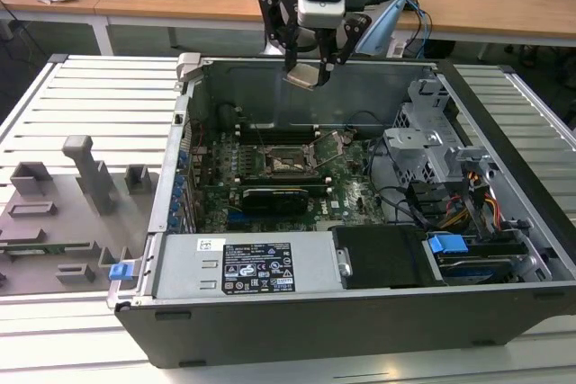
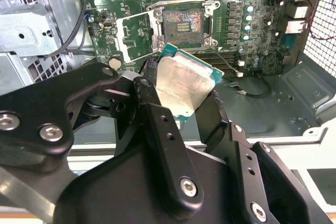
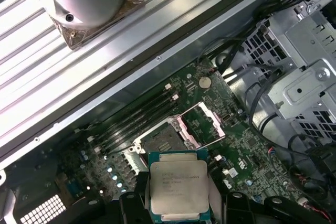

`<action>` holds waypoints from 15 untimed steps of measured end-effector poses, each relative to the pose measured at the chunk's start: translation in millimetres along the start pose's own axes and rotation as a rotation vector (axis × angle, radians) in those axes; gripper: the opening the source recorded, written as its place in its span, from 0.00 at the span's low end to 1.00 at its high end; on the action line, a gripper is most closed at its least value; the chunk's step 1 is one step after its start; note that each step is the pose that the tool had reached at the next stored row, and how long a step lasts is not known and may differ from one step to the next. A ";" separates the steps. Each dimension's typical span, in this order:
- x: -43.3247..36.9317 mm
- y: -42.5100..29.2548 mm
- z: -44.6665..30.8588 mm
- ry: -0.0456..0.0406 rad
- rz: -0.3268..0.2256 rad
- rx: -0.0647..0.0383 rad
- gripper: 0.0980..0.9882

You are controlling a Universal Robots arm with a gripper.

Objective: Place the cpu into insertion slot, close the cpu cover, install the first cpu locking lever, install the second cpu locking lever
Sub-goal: 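Place the cpu into insertion slot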

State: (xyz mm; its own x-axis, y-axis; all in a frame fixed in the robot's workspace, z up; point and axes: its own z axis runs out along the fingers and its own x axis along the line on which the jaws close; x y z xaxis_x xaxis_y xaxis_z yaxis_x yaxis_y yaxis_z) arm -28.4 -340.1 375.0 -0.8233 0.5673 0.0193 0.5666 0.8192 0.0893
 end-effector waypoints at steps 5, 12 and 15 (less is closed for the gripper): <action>-0.1 -0.4 2.8 -0.0001 0.001 0.000 0.49; -0.1 -0.4 3.0 -0.0026 0.029 -0.001 0.49; -0.1 -0.4 3.0 -0.0051 0.057 -0.001 0.49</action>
State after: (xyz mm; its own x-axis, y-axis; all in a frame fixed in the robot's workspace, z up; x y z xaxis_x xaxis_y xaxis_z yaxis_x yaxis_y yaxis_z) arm -28.4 -340.1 372.0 -0.7894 0.6136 0.0194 0.6126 0.7853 0.0892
